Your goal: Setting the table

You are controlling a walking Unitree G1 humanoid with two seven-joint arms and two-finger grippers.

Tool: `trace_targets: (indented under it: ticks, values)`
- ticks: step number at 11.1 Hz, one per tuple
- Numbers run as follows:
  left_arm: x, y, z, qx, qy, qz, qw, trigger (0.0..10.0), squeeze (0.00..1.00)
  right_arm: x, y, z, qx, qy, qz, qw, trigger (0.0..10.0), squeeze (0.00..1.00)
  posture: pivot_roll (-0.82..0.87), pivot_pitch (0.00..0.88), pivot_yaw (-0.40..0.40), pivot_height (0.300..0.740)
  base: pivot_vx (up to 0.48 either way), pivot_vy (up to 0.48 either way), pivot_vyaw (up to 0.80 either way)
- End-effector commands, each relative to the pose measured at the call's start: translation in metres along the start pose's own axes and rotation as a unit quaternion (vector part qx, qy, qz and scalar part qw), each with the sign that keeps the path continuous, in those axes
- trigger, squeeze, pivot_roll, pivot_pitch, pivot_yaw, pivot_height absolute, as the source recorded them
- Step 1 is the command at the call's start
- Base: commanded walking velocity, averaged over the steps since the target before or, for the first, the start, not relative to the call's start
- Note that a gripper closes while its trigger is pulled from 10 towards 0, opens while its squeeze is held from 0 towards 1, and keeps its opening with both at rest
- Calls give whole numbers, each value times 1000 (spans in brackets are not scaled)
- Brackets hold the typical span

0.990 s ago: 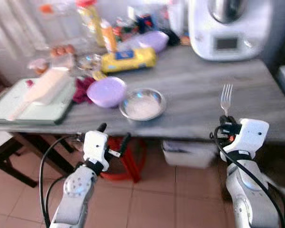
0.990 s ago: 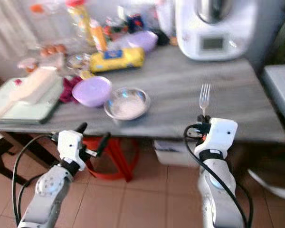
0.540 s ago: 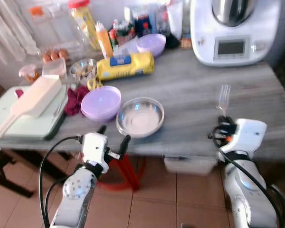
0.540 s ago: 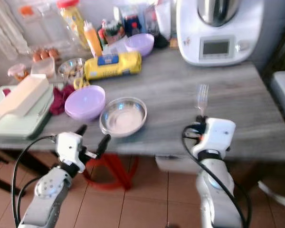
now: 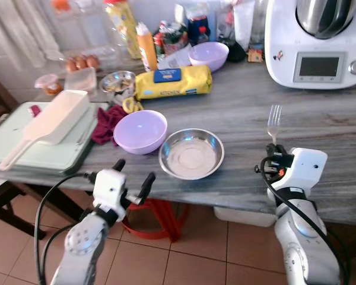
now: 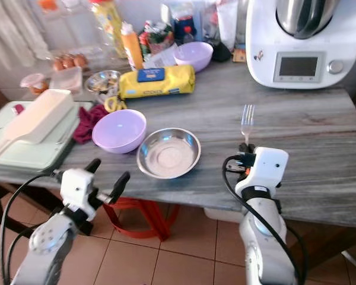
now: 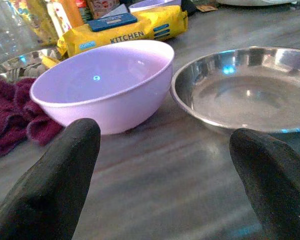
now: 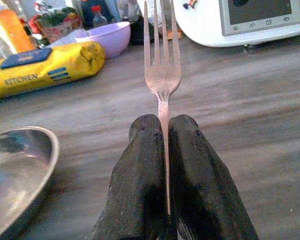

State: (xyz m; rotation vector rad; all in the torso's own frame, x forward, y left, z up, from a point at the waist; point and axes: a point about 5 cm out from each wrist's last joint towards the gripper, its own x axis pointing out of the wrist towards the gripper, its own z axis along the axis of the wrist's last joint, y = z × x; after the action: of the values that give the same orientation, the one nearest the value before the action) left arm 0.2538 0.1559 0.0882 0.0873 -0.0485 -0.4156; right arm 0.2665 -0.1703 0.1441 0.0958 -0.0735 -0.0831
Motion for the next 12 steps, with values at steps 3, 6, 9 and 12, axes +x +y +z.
trace_targets:
  ticks: [3,6,9,12]
  values:
    - [-8,8,3,6,1,-19,1000,10000,0,1,5,-1,17,5,4,1000,10000,0,-99,120,147,740,0,0,0]
    - [-12,3,3,-10,2,-54,998,10000,0,16,15,2,41,10,19,999,10000,0,-96,120,144,740,0,0,0]
    - [-11,-1,3,-15,-4,-57,998,10000,0,24,35,-2,62,32,45,997,10000,0,-88,114,131,740,0,0,0]
    - [-10,-3,2,-19,-5,-61,998,10000,0,22,32,-13,62,65,36,995,10000,0,-88,113,134,740,0,0,0]
